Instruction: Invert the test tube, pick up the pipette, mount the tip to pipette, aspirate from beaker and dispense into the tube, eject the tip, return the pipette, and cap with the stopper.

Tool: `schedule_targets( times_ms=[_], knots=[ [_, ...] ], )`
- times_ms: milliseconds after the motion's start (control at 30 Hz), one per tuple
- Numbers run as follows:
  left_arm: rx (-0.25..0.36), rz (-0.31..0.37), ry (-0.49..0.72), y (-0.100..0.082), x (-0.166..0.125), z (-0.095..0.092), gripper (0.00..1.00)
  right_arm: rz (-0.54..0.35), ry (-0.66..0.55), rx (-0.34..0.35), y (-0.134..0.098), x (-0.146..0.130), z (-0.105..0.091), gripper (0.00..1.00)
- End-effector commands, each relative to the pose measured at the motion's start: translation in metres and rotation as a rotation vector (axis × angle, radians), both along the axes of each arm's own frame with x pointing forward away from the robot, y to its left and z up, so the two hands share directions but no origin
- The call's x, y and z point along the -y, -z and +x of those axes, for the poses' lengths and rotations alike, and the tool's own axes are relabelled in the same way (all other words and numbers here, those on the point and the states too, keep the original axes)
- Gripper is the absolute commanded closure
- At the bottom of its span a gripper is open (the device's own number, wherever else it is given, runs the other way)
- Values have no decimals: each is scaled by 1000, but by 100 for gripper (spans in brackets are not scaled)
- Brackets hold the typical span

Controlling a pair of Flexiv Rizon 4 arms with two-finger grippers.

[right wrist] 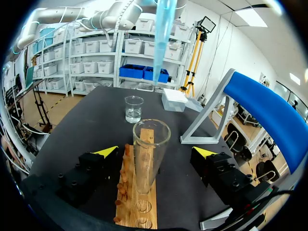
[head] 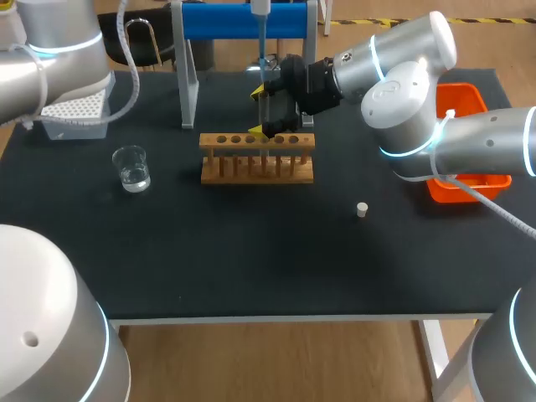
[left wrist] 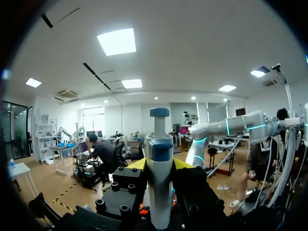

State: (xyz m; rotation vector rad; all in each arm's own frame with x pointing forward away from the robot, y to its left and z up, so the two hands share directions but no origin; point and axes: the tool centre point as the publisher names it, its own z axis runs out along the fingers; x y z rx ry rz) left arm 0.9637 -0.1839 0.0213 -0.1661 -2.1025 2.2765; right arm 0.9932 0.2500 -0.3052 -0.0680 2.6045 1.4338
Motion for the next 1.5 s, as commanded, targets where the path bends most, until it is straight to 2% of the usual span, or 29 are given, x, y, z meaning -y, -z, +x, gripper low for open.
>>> schedule_targets(
  times_ms=[33,1500],
  knots=[
    [6,-12,10,4,0,2,100,-1,-3,-1,-1,1,1,0],
    [4,-23,15,14,-4,1,100,-12,0,-17,3,-8,-3,0]
  ],
)
